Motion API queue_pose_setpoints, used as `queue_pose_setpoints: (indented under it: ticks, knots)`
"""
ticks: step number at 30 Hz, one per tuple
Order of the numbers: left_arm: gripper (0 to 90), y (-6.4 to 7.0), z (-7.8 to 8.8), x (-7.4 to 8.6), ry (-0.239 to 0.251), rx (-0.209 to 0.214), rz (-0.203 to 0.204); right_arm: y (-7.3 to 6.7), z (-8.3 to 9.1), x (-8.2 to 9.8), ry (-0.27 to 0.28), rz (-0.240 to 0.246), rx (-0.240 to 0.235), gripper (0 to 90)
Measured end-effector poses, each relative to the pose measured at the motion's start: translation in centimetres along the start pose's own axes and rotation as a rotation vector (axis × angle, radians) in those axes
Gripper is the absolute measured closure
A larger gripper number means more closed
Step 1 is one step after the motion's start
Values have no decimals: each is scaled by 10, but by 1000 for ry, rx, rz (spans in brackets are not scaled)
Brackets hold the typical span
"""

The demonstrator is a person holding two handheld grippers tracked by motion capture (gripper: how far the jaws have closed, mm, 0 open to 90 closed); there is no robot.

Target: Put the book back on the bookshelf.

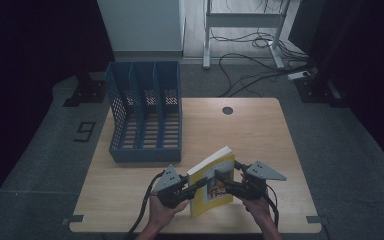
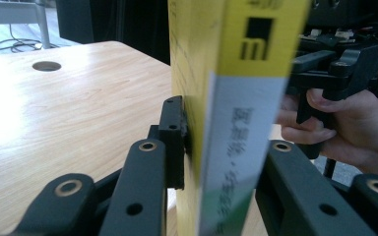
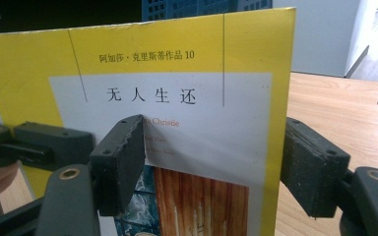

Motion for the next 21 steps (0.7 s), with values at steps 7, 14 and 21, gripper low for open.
queue_pose_setpoints:
  ticks: [7,14,21]
  knots:
    - [744,-1,1,0,1,-11,5,-2,0,0,2,2,-13,297]
    - [755,-1,1,1,14,-34,4,-1,0,0,-2,-3,-14,306]
    - [756,-5,2,2,18,-36,25,1,-7,8,-73,-34,-20,271]
Point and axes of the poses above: each handheld gripper's, and its own axes: z roughly backward along the jaws, x roughly out of its underside, y roughly to its right, the point moved 5 cm from there along -z, roughly forward along the jaws, and after that the axes turned 3 degrees about y, right-handed, at the moved point
